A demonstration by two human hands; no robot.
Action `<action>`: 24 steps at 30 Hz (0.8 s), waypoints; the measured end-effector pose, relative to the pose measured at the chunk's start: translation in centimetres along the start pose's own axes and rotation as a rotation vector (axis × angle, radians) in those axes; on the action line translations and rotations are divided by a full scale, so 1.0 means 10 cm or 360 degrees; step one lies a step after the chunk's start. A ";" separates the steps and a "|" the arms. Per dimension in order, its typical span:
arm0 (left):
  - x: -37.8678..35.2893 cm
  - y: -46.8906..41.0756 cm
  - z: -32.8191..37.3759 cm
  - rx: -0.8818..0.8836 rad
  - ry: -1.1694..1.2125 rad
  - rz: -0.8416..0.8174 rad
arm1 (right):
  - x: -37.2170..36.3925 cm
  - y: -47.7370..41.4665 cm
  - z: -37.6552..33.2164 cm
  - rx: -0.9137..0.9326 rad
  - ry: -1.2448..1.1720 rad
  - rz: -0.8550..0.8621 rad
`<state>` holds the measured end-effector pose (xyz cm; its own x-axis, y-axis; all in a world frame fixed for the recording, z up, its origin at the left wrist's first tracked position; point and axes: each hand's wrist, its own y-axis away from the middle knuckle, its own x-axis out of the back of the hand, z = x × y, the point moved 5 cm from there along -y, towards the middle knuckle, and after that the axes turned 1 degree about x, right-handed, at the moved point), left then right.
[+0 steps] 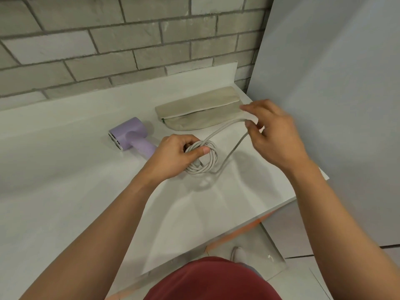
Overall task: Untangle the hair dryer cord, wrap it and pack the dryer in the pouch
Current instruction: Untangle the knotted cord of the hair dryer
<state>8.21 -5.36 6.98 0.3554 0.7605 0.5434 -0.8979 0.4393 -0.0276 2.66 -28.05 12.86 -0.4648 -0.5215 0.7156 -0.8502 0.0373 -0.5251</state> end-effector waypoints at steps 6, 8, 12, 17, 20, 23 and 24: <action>-0.02 0.01 0.05 -0.0068 -0.0099 0.0029 | -0.38 0.12 -0.45 0.0558 0.0418 -0.0448; -0.03 0.02 0.04 -0.0080 -0.0081 -0.0005 | -0.44 0.10 -0.40 0.0514 0.0396 -0.0509; -0.02 0.07 0.03 -0.0026 0.0099 -0.0074 | -0.39 0.07 -0.27 0.0393 0.0210 -0.0416; 0.03 0.12 -0.04 0.0138 0.0327 -0.0045 | -0.09 -0.01 0.06 0.0037 -0.0176 0.0006; 0.00 0.12 -0.04 0.0071 0.0341 -0.0124 | -0.06 0.01 0.17 -0.0072 -0.0181 0.0021; 0.01 0.11 -0.04 0.0018 0.0345 -0.0117 | -0.08 0.05 0.37 -0.0197 -0.0035 -0.0009; 0.02 0.12 -0.03 0.0016 0.0353 -0.0100 | -0.11 0.07 0.43 -0.0227 0.0050 -0.0060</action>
<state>7.32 -4.55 6.76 0.4578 0.8188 0.3463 -0.8745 0.4850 0.0093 3.62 -31.14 9.68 -0.4373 -0.4980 0.7488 -0.8927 0.1399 -0.4283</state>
